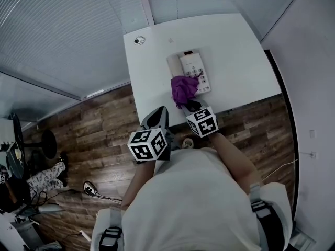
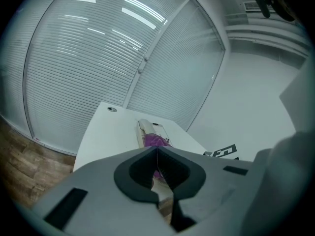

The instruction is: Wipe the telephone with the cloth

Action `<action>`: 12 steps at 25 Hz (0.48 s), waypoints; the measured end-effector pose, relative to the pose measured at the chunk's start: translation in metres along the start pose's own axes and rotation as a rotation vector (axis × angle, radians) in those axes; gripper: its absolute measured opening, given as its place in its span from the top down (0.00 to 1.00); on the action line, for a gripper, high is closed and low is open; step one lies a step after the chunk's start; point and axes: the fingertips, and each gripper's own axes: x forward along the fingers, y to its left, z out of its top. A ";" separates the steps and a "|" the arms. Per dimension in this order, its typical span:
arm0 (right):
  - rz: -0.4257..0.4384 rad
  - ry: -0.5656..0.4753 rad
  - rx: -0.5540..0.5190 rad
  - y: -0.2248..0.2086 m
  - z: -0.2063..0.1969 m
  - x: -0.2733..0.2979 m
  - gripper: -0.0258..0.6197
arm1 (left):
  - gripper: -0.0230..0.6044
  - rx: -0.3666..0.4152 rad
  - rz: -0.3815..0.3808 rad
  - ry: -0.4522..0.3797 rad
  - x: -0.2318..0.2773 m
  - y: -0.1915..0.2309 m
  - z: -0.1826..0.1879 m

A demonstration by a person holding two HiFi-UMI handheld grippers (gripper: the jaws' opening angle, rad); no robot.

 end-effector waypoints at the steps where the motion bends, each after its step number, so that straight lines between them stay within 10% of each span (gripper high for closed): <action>1: 0.000 -0.001 0.005 0.000 0.000 -0.001 0.83 | 0.93 0.003 -0.002 0.001 0.000 -0.002 0.000; 12: 0.025 -0.055 0.069 0.001 0.010 -0.024 0.83 | 0.93 0.031 -0.015 0.004 0.010 -0.010 0.002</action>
